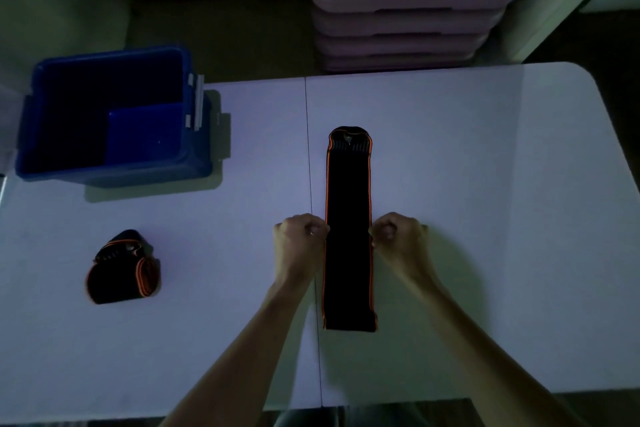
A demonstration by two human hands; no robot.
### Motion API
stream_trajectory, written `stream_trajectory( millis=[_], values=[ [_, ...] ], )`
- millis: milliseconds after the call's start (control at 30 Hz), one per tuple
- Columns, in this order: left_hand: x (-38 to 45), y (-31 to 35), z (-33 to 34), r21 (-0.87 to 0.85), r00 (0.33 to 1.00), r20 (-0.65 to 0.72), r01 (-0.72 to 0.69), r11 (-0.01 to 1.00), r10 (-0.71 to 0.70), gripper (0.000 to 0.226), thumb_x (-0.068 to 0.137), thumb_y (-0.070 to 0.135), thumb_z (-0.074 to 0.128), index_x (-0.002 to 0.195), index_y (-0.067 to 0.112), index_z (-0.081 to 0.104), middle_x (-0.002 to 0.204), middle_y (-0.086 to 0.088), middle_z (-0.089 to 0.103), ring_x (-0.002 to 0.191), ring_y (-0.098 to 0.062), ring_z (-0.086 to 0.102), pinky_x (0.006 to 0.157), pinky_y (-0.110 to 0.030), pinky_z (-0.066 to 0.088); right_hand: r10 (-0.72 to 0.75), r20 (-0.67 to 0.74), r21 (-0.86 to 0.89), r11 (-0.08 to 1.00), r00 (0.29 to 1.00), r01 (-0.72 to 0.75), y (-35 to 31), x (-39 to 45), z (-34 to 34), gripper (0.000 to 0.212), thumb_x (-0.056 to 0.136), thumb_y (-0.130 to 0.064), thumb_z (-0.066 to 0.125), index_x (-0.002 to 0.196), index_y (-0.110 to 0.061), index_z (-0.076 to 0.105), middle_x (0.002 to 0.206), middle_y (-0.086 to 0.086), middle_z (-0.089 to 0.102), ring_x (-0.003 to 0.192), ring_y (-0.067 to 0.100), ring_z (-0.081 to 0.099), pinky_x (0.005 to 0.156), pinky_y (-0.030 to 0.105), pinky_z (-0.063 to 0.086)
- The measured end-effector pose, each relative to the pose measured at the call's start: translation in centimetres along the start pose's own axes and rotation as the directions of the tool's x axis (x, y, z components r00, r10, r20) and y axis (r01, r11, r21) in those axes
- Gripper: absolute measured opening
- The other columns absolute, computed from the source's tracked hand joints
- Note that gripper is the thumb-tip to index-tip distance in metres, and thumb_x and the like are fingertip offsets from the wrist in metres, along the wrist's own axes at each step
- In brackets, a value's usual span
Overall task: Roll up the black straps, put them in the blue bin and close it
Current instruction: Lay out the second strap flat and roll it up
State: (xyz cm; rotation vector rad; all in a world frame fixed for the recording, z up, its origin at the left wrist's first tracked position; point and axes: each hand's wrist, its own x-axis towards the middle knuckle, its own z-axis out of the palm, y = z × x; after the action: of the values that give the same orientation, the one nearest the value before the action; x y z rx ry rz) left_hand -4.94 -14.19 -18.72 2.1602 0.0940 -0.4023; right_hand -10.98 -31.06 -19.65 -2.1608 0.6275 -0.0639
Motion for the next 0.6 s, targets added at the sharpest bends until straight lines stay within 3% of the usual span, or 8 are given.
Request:
stream_trajectory(
  millis=[100, 200, 333, 400, 600],
  values=[
    [-0.8, -0.1, 0.1, -0.008, 1.0, -0.004, -0.025, 1.0, 0.025, 0.014, 0.079, 0.002, 0.068, 0.075, 0.009, 0.079, 0.066, -0.003, 0.074, 0.062, -0.02, 0.07, 0.063, -0.033, 0.06, 0.023, 0.03, 0.034, 0.999, 0.999, -0.024, 0.4, -1.1, -0.1, 0.007, 0.079, -0.004, 0.071, 0.075, -0.009, 0.071, 0.066, -0.004, 0.07, 0.061, 0.003, 0.064, 0.061, 0.014, 0.049],
    [-1.6, -0.3, 0.1, -0.021, 1.0, -0.001, 0.003, 1.0, -0.003, 0.02, 0.081, 0.001, 0.065, 0.071, 0.015, 0.076, 0.062, -0.001, 0.07, 0.056, -0.021, 0.065, 0.06, -0.031, 0.056, 0.078, 0.036, 0.05, 0.996, 0.996, -0.079, 0.6, -2.1, -0.8, 0.008, 0.083, -0.007, 0.067, 0.077, -0.008, 0.071, 0.067, -0.001, 0.07, 0.066, 0.015, 0.068, 0.066, 0.027, 0.054],
    [-3.5, -1.2, 0.0, -0.031, 1.0, 0.008, 0.029, 0.999, -0.029, 0.025, 0.081, -0.002, 0.061, 0.073, 0.014, 0.079, 0.063, 0.007, 0.072, 0.057, -0.016, 0.069, 0.058, -0.033, 0.059, 0.137, 0.132, 0.02, 0.99, 0.982, -0.141, 1.3, -4.1, -1.0, 0.017, 0.087, -0.009, 0.06, 0.074, -0.009, 0.072, 0.068, 0.003, 0.073, 0.066, 0.019, 0.07, 0.066, 0.034, 0.056],
    [-4.3, -1.6, 0.2, -0.035, 1.0, 0.007, 0.017, 0.999, -0.016, 0.021, 0.082, 0.002, 0.064, 0.077, 0.015, 0.08, 0.066, 0.009, 0.073, 0.058, -0.011, 0.068, 0.057, -0.029, 0.057, 0.145, 0.167, 0.047, 0.987, 0.975, -0.155, 1.5, -4.9, -0.7, 0.018, 0.086, -0.009, 0.057, 0.077, -0.011, 0.072, 0.07, 0.003, 0.074, 0.068, 0.021, 0.071, 0.068, 0.042, 0.058],
    [-5.3, -2.1, -0.1, -0.061, 0.998, -0.056, -0.019, 0.998, 0.016, 0.013, 0.083, 0.004, 0.07, 0.083, 0.012, 0.08, 0.068, 0.01, 0.072, 0.063, 0.001, 0.067, 0.059, -0.011, 0.051, 0.137, 0.164, 0.146, 0.976, 0.977, -0.162, 1.3, -6.5, -1.4, 0.017, 0.092, -0.01, 0.059, 0.081, -0.013, 0.071, 0.073, -0.003, 0.074, 0.071, 0.013, 0.071, 0.074, 0.041, 0.059]
  ],
)
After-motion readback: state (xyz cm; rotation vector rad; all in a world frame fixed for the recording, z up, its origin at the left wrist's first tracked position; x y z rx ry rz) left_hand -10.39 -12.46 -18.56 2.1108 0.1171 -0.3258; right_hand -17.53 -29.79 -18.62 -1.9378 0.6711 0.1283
